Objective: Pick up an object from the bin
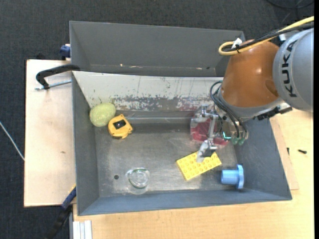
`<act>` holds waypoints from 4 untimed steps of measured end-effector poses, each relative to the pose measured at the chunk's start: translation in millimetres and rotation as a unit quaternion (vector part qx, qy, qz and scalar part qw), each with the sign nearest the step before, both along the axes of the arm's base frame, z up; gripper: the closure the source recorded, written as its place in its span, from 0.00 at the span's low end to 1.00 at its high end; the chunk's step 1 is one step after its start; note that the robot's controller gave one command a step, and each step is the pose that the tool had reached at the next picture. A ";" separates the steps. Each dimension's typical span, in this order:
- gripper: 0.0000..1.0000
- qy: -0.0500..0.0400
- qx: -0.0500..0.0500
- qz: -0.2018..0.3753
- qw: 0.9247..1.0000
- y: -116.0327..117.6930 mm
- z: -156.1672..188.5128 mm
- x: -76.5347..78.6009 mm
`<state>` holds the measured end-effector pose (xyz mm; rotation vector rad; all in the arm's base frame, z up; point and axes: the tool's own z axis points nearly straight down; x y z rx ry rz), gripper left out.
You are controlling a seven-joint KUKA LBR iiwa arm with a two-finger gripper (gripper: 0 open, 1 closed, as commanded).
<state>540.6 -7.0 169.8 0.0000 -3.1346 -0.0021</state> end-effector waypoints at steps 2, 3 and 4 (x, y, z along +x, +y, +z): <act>0.00 -0.008 0.000 0.045 0.999 -6.8 -13.3 2.1; 0.00 -0.004 0.001 0.188 0.982 -50.3 -49.6 5.3; 0.00 -0.005 -0.002 0.200 0.980 -61.0 -89.0 -18.1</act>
Offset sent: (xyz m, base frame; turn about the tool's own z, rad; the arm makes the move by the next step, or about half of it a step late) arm -0.0056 -0.0356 -0.0809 -0.3311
